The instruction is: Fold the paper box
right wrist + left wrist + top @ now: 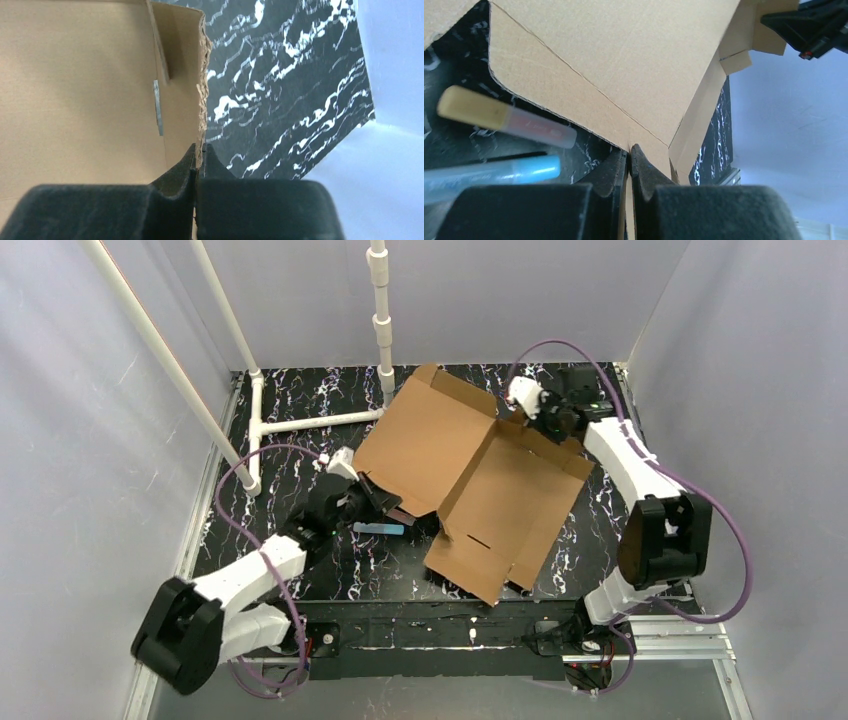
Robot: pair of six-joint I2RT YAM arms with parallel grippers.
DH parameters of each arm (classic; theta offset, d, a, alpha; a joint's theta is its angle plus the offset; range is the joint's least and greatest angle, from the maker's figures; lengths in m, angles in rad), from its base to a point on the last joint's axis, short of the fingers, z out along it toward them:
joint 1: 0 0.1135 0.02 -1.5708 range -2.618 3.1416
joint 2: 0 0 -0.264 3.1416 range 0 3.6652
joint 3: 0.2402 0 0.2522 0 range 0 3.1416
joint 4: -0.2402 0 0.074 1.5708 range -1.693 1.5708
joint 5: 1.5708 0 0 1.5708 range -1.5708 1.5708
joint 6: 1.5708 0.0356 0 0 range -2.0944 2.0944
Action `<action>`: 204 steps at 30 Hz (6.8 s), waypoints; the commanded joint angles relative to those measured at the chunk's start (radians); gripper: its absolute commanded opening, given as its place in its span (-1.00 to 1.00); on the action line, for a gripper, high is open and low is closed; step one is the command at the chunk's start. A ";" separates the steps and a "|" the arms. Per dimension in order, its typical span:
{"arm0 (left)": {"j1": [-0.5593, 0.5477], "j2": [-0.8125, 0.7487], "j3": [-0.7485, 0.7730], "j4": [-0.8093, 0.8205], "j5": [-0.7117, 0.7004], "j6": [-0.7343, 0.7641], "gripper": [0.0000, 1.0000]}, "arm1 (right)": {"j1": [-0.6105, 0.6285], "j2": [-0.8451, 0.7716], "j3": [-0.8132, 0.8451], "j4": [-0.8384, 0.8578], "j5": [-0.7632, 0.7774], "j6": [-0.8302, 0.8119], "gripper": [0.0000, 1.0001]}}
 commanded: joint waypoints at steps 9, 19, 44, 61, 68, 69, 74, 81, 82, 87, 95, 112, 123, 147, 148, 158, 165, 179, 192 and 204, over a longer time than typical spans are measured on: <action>-0.076 -0.330 -0.137 -0.223 -0.174 0.033 -1.00 | 0.253 0.195 0.186 0.065 0.303 0.134 -0.97; -0.126 -0.395 -0.102 -0.397 -0.325 0.130 -1.00 | 0.254 0.250 0.151 0.042 0.242 0.211 -0.96; -0.156 -0.257 0.140 -0.530 -0.381 0.384 -1.00 | 0.087 0.297 0.131 -0.066 -0.094 0.371 -0.44; -0.165 -0.262 0.151 -0.505 -0.468 0.397 -1.00 | -0.083 0.111 -0.031 -0.236 -0.356 0.299 0.26; -0.166 -0.268 0.168 -0.497 -0.530 0.356 -1.00 | -0.090 0.019 -0.160 -0.357 -0.368 0.236 0.39; -0.166 -0.263 0.172 -0.495 -0.534 0.353 -1.00 | -0.089 0.020 -0.167 -0.387 -0.368 0.224 0.39; -0.169 -0.220 0.202 -0.481 -0.536 0.341 -1.00 | -0.086 -0.017 -0.250 -0.388 -0.332 0.231 0.32; -0.172 -0.200 0.229 -0.426 -0.504 0.343 -1.00 | -0.083 -0.016 -0.287 -0.268 -0.206 0.348 -0.92; -0.172 -0.201 0.225 -0.405 -0.490 0.347 -1.00 | -0.084 -0.024 -0.279 -0.237 -0.181 0.369 -0.97; -0.172 -0.188 0.186 -0.277 -0.383 0.362 -1.00 | -0.147 0.001 -0.187 -0.066 -0.099 0.438 -0.97; -0.171 0.000 0.200 -0.117 -0.183 0.404 -1.00 | -0.195 0.150 -0.044 0.036 -0.172 0.417 -0.97; -0.172 0.054 0.174 -0.026 -0.004 0.572 -1.00 | -0.190 0.317 0.070 0.105 -0.239 0.481 -0.97; -0.211 0.012 0.127 -0.026 -0.052 0.713 -1.00 | -0.161 0.337 0.095 0.071 -0.330 0.460 -0.97; -0.220 -0.015 0.111 -0.026 -0.180 0.691 -1.00 | -0.220 0.195 -0.052 -0.006 -0.329 0.398 -0.31; -0.220 -0.015 0.112 -0.025 -0.183 0.700 -1.00 | -0.232 0.178 -0.049 -0.024 -0.326 0.383 -0.23; -0.222 -0.027 0.113 -0.025 -0.210 0.738 -1.00 | -0.303 -0.001 -0.061 -0.248 -0.313 0.100 0.37; -0.224 -0.038 0.114 -0.025 -0.215 0.743 -1.00 | -0.300 -0.216 -0.329 -0.735 -0.403 -0.997 0.93; -0.237 -0.039 0.116 -0.025 -0.186 0.753 -1.00 | -0.220 -0.345 -0.697 -0.312 -0.294 -1.134 0.76; -0.245 -0.044 0.108 -0.025 -0.139 0.761 -1.00 | -0.219 -0.362 -0.693 -0.150 -0.345 -0.962 0.25; -0.251 -0.036 0.110 -0.024 -0.098 0.767 -1.00 | -0.220 -0.363 -0.593 -0.194 -0.469 -0.797 0.08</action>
